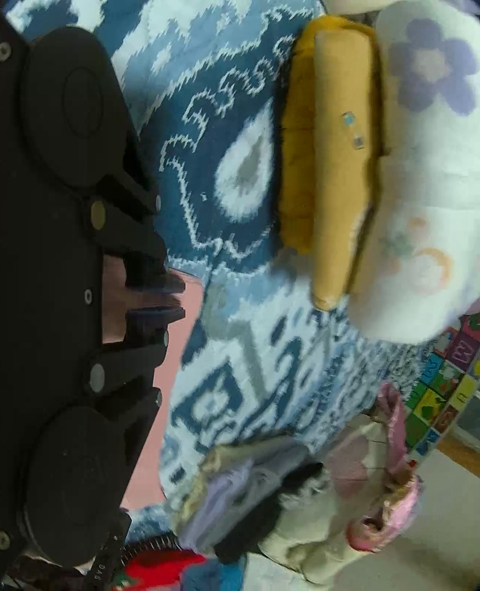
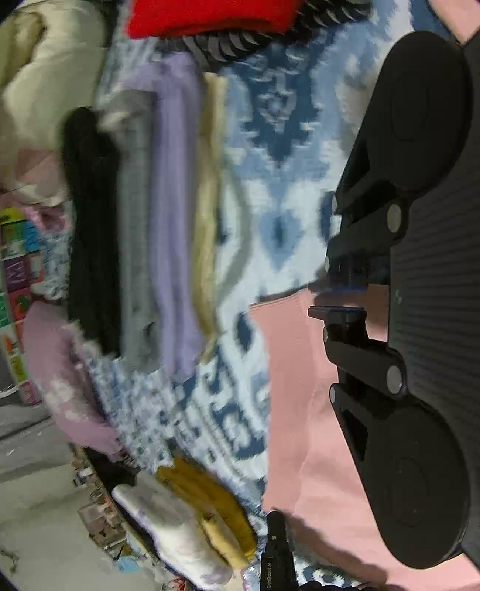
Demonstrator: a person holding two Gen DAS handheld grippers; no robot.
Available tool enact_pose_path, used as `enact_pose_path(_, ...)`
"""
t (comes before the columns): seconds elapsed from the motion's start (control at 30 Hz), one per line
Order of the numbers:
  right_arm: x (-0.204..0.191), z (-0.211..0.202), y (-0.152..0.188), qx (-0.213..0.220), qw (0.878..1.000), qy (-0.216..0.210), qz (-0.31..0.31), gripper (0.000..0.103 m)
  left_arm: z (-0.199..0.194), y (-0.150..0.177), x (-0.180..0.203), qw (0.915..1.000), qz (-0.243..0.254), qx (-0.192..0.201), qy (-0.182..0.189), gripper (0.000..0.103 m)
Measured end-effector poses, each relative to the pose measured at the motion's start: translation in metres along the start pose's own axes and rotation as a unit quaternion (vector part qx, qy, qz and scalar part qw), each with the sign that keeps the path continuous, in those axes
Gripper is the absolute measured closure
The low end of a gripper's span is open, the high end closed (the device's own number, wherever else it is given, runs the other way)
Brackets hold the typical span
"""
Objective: Fold clothes
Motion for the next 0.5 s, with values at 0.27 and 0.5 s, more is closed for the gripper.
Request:
enact_pose_path(0.27, 0.005, 0.036, -0.01, -0.023, 0.999, 0.001, 0.032, 0.103, 0.017, 0.004, -0.004, 0.9994, 0.01, -0.028, -0.016, 0.096)
enact_pose_path(0.5, 0.009, -0.01, -0.005, 0.008, 0.998, -0.007, 0.055, 0.093, -0.054, 0.008, -0.02, 0.9997, 0.002, 0.018, -0.016, 0.093)
Point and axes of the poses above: each gripper's, at about its wrist camera, not at the fingertips, and z roughly the way its jaws point, x to its right, y to its underside, the point moved 4 cm from there along z, roughly the way its jaws point
